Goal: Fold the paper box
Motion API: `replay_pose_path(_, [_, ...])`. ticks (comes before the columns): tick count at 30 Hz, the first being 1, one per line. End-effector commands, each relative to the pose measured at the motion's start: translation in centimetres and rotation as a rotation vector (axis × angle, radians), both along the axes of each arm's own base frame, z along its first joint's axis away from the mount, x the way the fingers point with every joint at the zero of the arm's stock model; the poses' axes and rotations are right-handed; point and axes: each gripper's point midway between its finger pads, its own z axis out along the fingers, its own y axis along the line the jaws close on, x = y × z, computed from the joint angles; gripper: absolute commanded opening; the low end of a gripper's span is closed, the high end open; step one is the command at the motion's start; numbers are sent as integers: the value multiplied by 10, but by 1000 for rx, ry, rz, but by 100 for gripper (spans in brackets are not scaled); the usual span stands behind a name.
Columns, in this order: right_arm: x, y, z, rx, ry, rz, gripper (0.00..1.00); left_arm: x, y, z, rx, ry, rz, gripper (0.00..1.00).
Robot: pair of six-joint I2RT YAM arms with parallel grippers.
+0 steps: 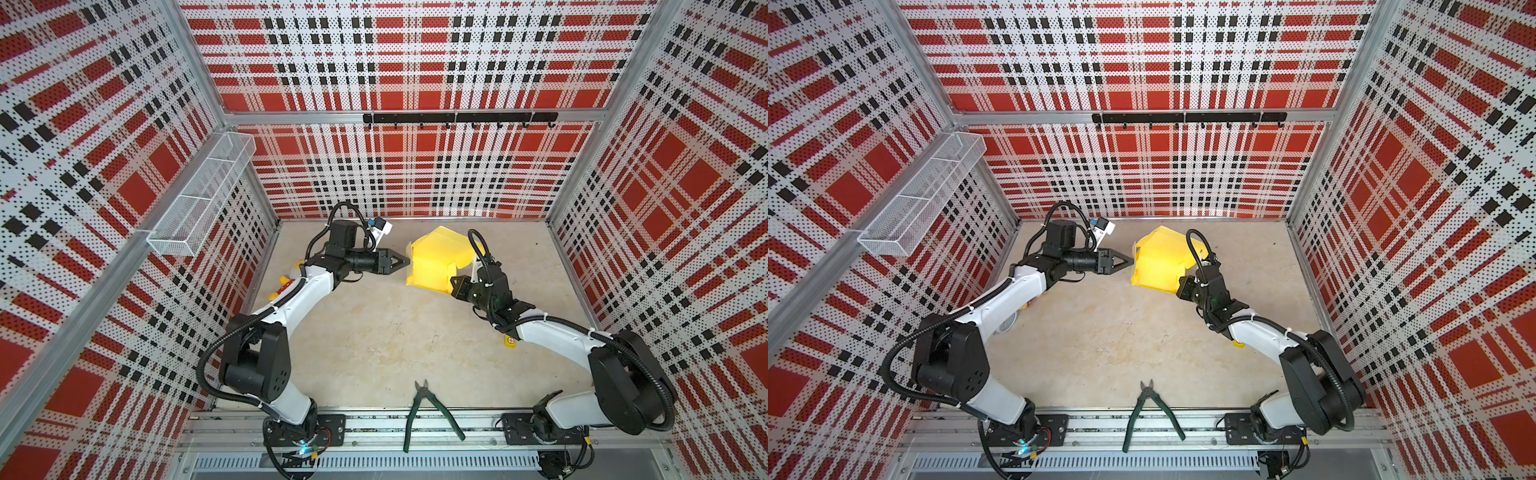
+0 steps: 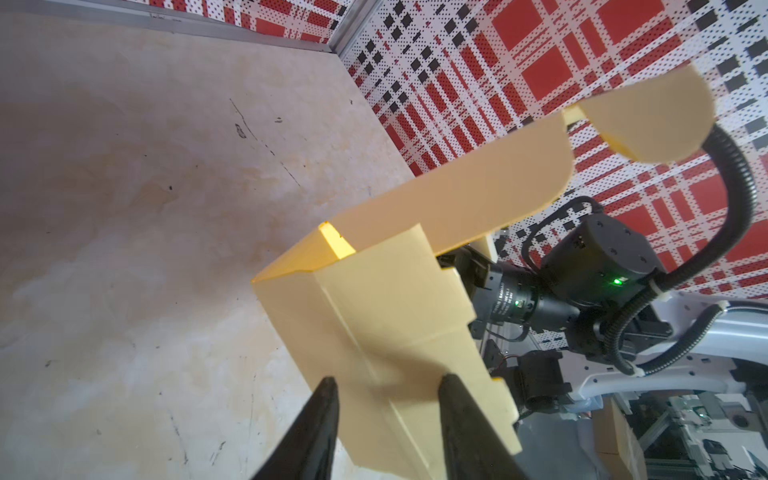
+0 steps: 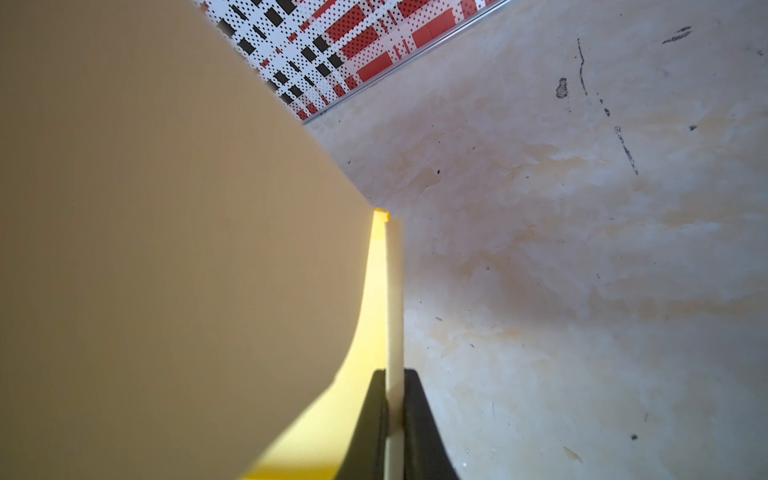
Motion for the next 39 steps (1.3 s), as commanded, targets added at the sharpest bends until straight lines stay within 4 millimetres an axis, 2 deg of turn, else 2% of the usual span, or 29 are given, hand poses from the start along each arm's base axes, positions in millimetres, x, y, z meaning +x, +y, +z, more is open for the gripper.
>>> replay_pose_path(1, [0, 21, 19, 14, -64, 94, 0, 9, 14, 0, 103, -52, 44, 44])
replay_pose_path(4, [0, 22, 14, -2, -48, 101, 0, 15, 22, 1, 165, -78, 73, 45])
replay_pose_path(12, [1, 25, -3, -32, 14, 107, 0, 14, 22, 7, 214, -125, 48, 47])
replay_pose_path(18, [2, 24, -12, -70, 48, 109, 0, 19, 38, 14, 382, -244, 36, 51])
replay_pose_path(24, [4, 27, -15, -67, 62, 117, 0, 17, 44, 13, 468, -303, -2, 52])
replay_pose_path(30, [4, 30, -14, -61, 68, 123, 0, 7, 36, 9, 453, -310, -74, 53])
replay_pose_path(31, [4, 30, -14, -61, 68, 123, 0, -1, 26, 10, 449, -322, -111, 53])
replay_pose_path(32, [4, 30, -14, -60, 69, 125, 0, -2, 24, 9, 453, -328, -124, 53])
replay_pose_path(39, [2, 40, -12, -67, 60, 163, 0, 4, 24, 4, 501, -339, -119, 53])
